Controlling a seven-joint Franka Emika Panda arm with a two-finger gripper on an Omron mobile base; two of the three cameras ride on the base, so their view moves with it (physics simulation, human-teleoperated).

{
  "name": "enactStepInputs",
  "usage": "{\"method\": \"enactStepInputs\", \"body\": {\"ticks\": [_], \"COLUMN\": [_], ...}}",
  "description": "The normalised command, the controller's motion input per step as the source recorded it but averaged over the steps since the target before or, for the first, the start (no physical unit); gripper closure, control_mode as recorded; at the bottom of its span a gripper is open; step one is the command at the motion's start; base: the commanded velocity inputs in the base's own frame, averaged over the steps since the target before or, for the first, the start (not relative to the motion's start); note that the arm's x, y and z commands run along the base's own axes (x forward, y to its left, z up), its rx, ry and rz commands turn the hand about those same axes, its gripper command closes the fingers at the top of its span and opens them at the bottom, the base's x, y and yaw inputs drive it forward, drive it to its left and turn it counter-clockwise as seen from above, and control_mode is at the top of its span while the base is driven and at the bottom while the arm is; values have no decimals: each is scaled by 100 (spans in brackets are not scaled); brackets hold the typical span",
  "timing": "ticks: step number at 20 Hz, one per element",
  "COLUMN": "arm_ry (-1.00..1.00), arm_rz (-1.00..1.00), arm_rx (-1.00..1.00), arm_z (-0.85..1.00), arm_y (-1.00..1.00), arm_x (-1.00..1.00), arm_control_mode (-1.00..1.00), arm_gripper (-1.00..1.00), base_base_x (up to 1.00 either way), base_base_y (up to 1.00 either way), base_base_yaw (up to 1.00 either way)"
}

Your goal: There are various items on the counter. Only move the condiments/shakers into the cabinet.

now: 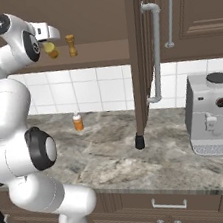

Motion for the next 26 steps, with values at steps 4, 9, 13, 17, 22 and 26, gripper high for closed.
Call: {"method": "enactStepInputs", "body": {"ticks": [4, 9, 13, 17, 22, 26], "arm_ry": [-3, -3, -2, -1, -1, -1], "arm_rz": [0, 0, 0, 0, 0, 0], "arm_rx": [0, 0, 0, 0, 0, 0], "arm_z": [0, 0, -2, -5, -3, -6], "arm_y": [0, 0, 0, 0, 0, 0], "arm_x": [0, 0, 2, 3, 6, 10], "arm_control_mode": [-100, -100, -100, -100, -100, -100], "arm_gripper": [100, 100, -100, -100, -100, -100], "base_base_x": [0, 0, 0, 0, 0, 0], "base_base_y": [0, 0, 0, 0, 0, 0], "base_base_yaw": [0, 0, 0, 0, 0, 0]}}
